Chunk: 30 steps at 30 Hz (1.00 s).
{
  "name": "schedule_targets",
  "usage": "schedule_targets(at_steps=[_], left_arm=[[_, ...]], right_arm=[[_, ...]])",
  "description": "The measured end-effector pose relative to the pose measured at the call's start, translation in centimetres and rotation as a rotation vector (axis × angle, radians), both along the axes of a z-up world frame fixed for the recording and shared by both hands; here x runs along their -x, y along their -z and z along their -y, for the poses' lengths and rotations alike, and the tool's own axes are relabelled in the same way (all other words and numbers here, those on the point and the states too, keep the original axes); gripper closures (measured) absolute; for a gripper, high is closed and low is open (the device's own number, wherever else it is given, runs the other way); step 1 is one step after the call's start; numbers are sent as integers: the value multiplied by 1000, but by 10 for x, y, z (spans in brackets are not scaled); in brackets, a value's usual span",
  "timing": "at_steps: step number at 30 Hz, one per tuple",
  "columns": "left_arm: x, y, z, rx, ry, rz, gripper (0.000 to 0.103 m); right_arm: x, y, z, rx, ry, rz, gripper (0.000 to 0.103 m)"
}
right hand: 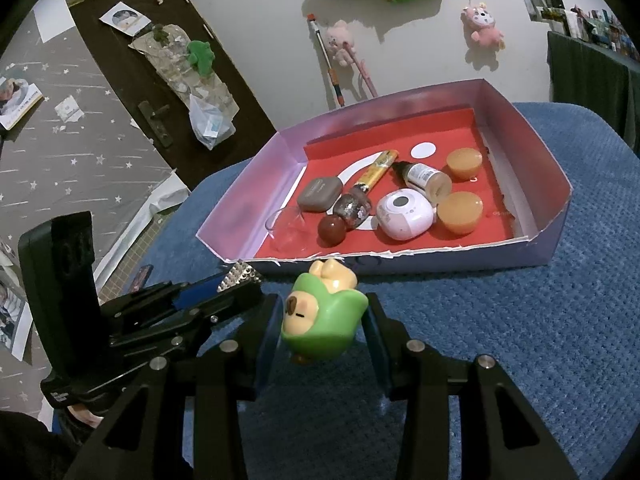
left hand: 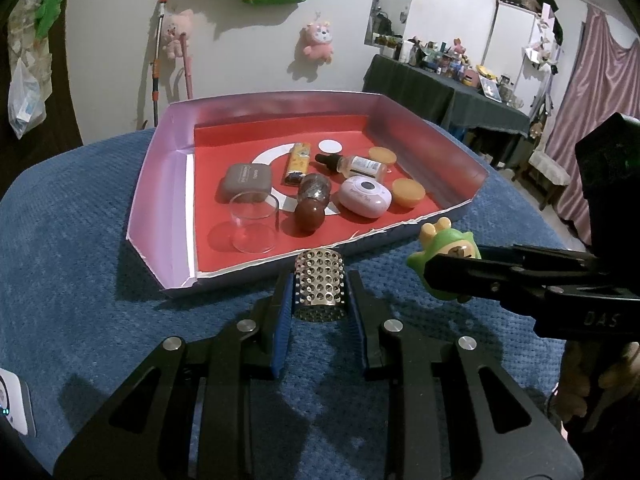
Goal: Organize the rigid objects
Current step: 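Carry the block into the red box with the left tool while the right tool carries the figure there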
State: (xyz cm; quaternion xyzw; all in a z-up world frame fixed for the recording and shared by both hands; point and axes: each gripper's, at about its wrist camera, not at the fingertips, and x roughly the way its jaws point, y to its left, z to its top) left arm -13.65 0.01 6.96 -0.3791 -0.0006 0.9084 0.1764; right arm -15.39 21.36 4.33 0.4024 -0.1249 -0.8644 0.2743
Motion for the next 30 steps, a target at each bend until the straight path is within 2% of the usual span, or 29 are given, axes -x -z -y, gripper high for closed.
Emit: schedule_targets(at_steps=[6, 10, 13, 17, 21, 25, 30], left_arm=[[-1, -6, 2, -12, 2, -3, 79], [7, -24, 4, -32, 11, -19, 79], [25, -40, 5, -35, 22, -31, 79], [71, -52, 0, 9, 42, -14, 79], [122, -51, -5, 69, 39, 41, 79], [169, -40, -13, 122, 42, 100, 79], [209, -14, -23, 202, 36, 181, 79]], right_arm=[[-1, -1, -1, -2, 2, -3, 59], [2, -7, -2, 3, 2, -8, 59], [9, -22, -4, 15, -2, -27, 59], [43, -45, -2, -16, 1, -39, 59], [92, -58, 6, -100, 21, -15, 59], [144, -56, 18, -195, 36, 40, 59], [210, -34, 29, -303, 57, 145, 59]])
